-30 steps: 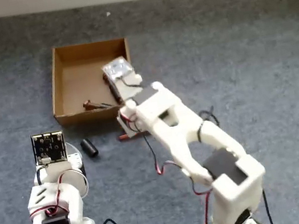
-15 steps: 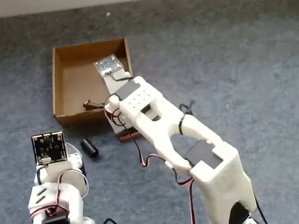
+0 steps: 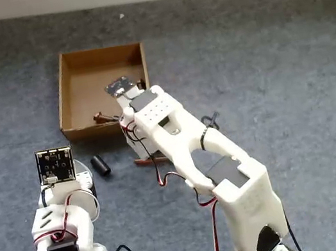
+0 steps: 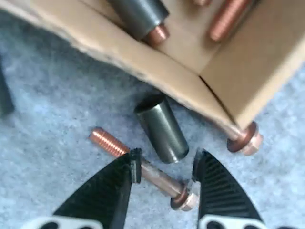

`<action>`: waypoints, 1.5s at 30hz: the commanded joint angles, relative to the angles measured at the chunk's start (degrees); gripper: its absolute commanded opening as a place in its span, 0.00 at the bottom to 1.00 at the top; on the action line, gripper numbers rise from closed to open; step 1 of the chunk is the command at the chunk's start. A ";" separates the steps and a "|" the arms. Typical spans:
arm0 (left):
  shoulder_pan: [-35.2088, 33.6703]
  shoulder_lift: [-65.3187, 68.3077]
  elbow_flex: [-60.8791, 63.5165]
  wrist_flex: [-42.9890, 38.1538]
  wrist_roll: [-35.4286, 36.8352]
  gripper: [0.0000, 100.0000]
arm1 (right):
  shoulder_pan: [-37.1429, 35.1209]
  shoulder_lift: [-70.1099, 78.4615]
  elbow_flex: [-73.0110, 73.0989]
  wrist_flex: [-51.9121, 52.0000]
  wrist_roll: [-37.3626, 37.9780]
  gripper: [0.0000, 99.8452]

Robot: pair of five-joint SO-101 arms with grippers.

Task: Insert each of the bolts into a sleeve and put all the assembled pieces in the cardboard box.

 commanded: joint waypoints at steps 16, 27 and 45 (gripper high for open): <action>-0.57 -0.57 -0.13 -1.32 -0.88 0.06 | 0.66 -0.13 -1.54 -5.93 15.65 0.17; -0.57 -0.57 -0.13 -1.32 -0.88 0.06 | 0.75 -0.22 5.76 -7.87 16.09 0.17; -0.57 -0.48 -0.04 -1.32 -0.88 0.06 | -1.54 -8.84 6.02 -0.66 16.18 0.00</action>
